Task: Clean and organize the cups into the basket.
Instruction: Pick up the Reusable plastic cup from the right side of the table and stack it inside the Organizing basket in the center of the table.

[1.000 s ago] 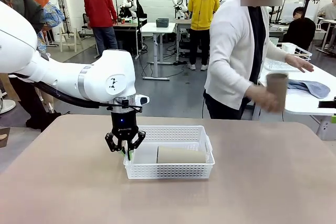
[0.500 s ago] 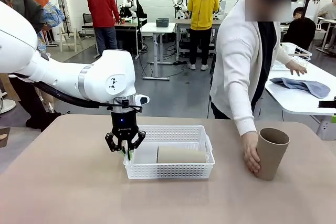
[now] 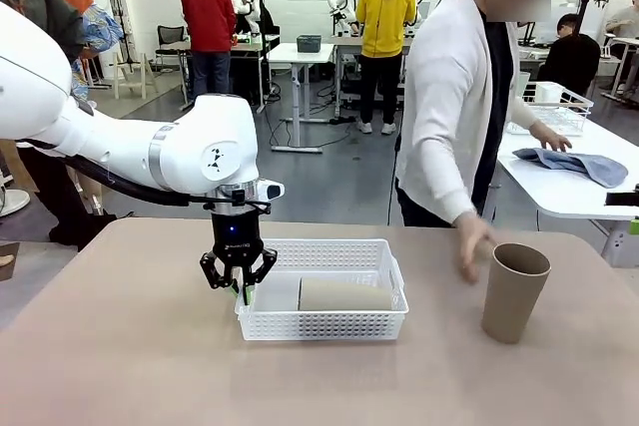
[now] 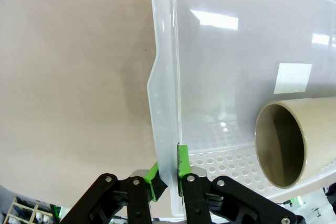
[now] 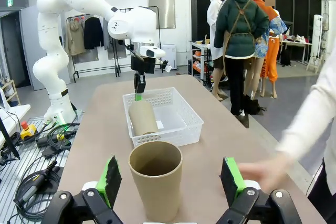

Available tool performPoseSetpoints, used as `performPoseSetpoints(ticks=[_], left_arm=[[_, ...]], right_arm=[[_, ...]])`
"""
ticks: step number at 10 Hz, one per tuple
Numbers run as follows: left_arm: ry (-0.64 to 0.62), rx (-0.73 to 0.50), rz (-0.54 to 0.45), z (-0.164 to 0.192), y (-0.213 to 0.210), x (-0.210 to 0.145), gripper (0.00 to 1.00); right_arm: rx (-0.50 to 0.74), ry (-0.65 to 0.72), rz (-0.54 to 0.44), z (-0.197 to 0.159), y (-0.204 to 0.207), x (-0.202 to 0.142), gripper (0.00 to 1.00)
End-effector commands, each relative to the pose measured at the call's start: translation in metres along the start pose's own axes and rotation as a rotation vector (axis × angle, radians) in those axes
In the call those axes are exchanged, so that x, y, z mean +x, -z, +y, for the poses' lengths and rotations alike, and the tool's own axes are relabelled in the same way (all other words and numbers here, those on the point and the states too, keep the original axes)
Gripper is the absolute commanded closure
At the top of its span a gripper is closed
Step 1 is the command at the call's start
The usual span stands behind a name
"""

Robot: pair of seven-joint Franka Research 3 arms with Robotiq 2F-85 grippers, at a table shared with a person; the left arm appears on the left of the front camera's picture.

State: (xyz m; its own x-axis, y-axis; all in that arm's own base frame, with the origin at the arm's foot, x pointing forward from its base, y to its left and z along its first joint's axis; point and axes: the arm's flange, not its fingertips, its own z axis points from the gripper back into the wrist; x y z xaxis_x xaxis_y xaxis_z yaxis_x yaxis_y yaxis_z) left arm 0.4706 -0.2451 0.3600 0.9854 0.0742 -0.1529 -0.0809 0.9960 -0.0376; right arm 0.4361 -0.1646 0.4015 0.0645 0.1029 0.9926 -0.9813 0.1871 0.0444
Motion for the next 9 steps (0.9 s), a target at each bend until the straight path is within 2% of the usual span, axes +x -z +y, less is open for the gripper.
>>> performPoseSetpoints(ticks=[1,3,6,7,9], left_arm=[[0.001,-0.002,-0.006,-0.001,-0.001,0.000,1.00],[0.001,-0.002,-0.006,-0.001,-0.001,0.000,1.00],[0.001,-0.002,-0.006,-0.001,-0.001,0.000,1.00],[0.001,-0.002,-0.006,-0.001,-0.001,0.000,1.00],[0.001,-0.002,-0.006,-0.001,-0.001,0.000,1.00]], right_arm=[[0.008,0.005,-0.007,0.000,0.000,0.001,0.00],[0.000,0.000,0.000,0.000,0.000,0.000,0.00],[0.117,-0.001,0.069,0.009,-0.007,-0.061,0.00],[0.142,0.018,0.146,0.003,-0.008,-0.077,0.00],[0.149,0.076,0.152,-0.003,-0.010,-0.105,0.00]])
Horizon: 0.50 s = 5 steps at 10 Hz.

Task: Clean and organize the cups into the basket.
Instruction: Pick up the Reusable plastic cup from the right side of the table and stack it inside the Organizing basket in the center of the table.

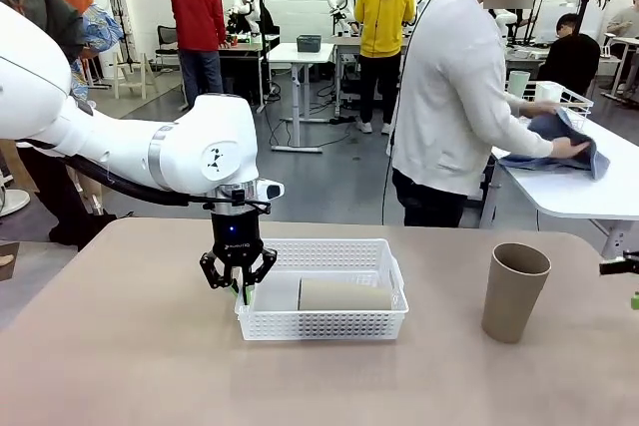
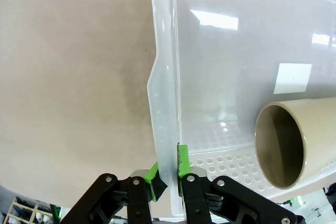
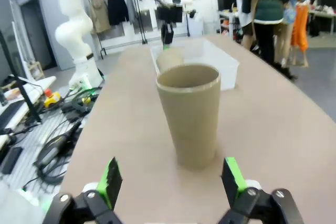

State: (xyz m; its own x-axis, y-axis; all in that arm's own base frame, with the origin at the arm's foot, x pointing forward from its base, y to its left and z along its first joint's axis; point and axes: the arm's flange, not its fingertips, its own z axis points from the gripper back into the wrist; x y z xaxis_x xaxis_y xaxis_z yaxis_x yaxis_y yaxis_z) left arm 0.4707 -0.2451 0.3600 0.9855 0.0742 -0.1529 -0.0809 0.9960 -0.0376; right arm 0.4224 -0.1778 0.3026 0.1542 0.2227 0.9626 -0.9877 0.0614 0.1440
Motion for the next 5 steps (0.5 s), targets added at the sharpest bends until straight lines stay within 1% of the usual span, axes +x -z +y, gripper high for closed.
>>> performPoseSetpoints(ticks=[1,3,5], left_arm=[[0.001,-0.002,-0.006,-0.001,-0.001,0.000,1.00],[0.001,-0.002,-0.006,-0.001,-0.001,0.000,1.00],[0.001,-0.002,-0.006,-0.001,-0.001,0.000,1.00]], right_arm=[[-0.010,0.022,0.009,-0.013,-0.003,-0.016,0.00],[-0.043,0.043,0.024,-0.026,0.012,-0.025,0.00],[-0.032,0.034,0.047,-0.032,0.031,-0.032,0.00]])
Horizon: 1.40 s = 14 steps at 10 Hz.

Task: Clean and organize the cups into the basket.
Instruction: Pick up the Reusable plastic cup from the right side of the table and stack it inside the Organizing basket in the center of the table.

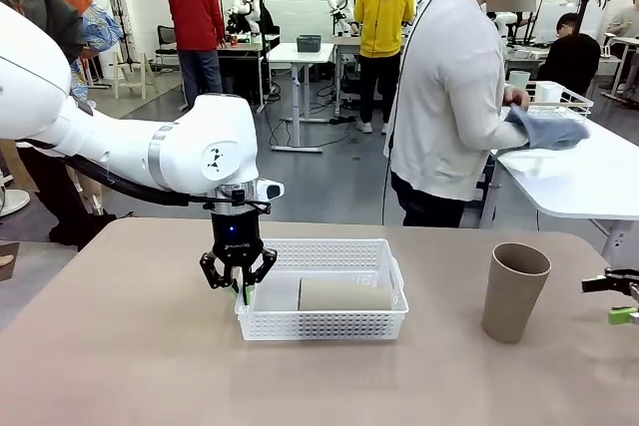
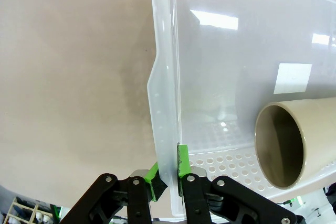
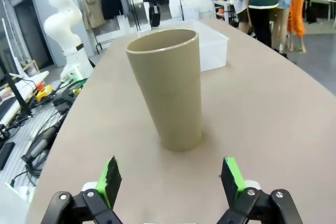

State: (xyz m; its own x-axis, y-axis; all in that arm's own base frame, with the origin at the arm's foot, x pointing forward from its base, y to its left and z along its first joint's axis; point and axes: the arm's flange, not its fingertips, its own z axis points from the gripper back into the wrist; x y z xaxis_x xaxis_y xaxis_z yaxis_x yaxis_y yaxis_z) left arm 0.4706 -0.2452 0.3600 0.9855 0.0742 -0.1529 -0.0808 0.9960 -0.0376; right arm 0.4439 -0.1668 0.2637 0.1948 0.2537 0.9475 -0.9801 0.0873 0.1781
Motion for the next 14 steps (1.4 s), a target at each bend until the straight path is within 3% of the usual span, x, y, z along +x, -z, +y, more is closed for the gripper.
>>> performPoseSetpoints(ticks=[1,6,14], left_arm=[[0.001,-0.002,-0.006,-0.001,-0.001,0.000,1.00],[0.001,-0.002,-0.006,-0.001,-0.001,0.000,1.00],[0.001,-0.002,-0.006,-0.001,-0.001,0.000,1.00]], right_arm=[[-0.013,-0.019,0.032,-0.017,0.028,-0.004,0.00],[0.087,-0.091,0.028,-0.033,0.082,-0.011,0.00],[0.207,-0.135,-0.038,-0.030,0.131,-0.007,0.00]])
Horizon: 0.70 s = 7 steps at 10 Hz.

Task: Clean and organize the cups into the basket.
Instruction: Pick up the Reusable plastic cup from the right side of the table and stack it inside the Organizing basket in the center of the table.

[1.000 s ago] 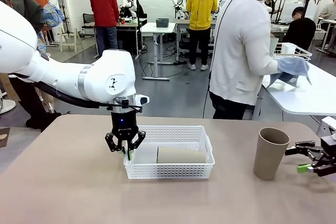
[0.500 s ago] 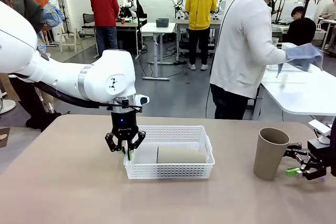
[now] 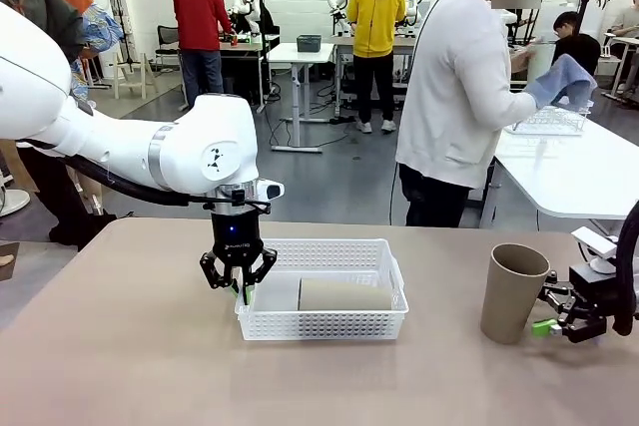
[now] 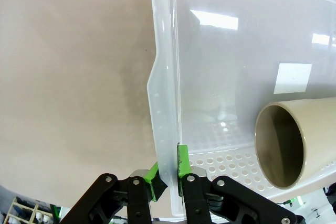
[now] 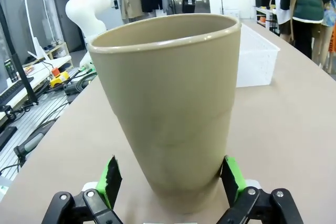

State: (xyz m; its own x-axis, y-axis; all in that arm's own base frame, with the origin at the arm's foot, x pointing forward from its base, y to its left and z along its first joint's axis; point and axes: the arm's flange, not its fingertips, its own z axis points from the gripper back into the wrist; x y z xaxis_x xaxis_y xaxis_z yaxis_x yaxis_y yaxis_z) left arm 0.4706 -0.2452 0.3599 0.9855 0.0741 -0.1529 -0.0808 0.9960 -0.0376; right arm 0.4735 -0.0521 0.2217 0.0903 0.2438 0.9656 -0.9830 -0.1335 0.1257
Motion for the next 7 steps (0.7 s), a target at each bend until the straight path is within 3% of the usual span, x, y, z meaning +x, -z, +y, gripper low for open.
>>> performPoseSetpoints(ticks=[1,7], left_arm=[[0.001,-0.002,-0.006,-0.001,-0.001,0.000,1.00],[0.001,-0.002,-0.006,-0.001,-0.001,0.000,1.00]], right_arm=[[0.019,-0.033,-0.029,-0.004,0.012,-0.004,0.00],[0.095,-0.057,-0.057,-0.011,0.047,-0.006,0.00]])
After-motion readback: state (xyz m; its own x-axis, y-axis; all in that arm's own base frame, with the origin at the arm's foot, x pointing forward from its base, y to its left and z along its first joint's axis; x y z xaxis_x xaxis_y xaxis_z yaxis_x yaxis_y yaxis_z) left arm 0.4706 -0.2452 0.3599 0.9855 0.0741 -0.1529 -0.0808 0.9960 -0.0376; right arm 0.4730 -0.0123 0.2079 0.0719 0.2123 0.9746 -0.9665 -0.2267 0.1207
